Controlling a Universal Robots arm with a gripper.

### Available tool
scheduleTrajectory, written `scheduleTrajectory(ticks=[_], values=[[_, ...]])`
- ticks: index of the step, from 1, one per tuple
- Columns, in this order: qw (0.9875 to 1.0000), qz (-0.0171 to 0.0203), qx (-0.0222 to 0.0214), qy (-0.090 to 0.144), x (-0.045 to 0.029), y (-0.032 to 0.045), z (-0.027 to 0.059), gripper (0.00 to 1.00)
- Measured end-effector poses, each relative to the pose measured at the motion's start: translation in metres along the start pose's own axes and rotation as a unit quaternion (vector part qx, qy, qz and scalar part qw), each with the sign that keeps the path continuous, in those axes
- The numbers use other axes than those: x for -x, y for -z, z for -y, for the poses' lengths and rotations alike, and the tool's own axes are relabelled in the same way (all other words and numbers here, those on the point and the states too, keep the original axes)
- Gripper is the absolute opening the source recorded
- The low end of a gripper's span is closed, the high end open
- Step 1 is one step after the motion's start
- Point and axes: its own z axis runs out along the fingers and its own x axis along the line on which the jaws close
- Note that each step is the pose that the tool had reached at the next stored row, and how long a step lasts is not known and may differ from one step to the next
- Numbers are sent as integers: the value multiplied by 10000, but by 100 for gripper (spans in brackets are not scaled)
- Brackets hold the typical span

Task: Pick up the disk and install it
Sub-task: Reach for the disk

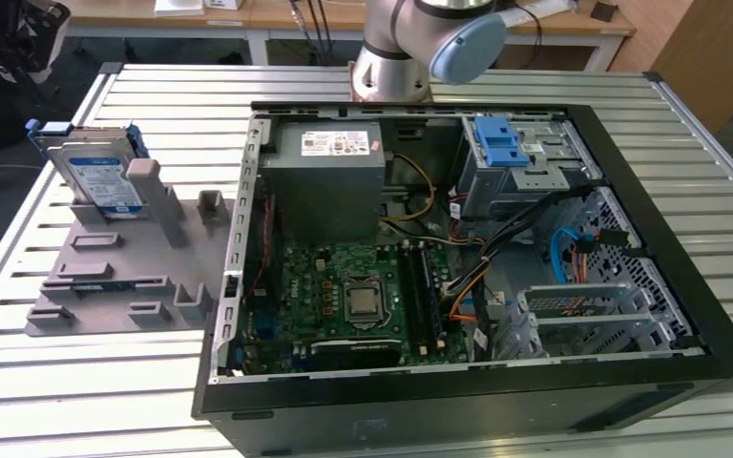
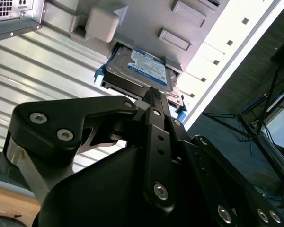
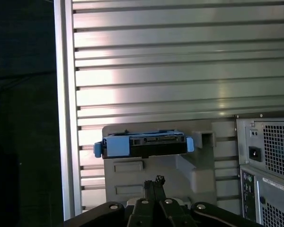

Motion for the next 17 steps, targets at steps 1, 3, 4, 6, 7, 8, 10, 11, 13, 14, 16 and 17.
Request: scheduleTrajectory(ticks=[1, 3, 4, 6, 7, 8, 10, 11, 13, 14, 16, 17], values=[[10000, 0, 0, 0, -18, -2, -9, 11], [10000, 0, 0, 1, -55, -7, -25, 11], [10000, 0, 0, 1, -75, -9, -31, 11], [10000, -1, 0, 1, -114, -13, -41, 11], [10000, 0, 0, 0, -131, -15, -45, 11], [10000, 0, 0, 0, -147, -17, -50, 11], [10000, -1, 0, 0, -176, -21, -58, 11], [10000, -1, 0, 0, -188, -23, -63, 11], [10000, -1, 0, 0, -214, -27, -72, 11], [10000, -1, 0, 0, -225, -29, -77, 11], [10000, -1, 0, 0, -250, -32, -86, 11], [10000, -1, 0, 0, -264, -33, -90, 11]])
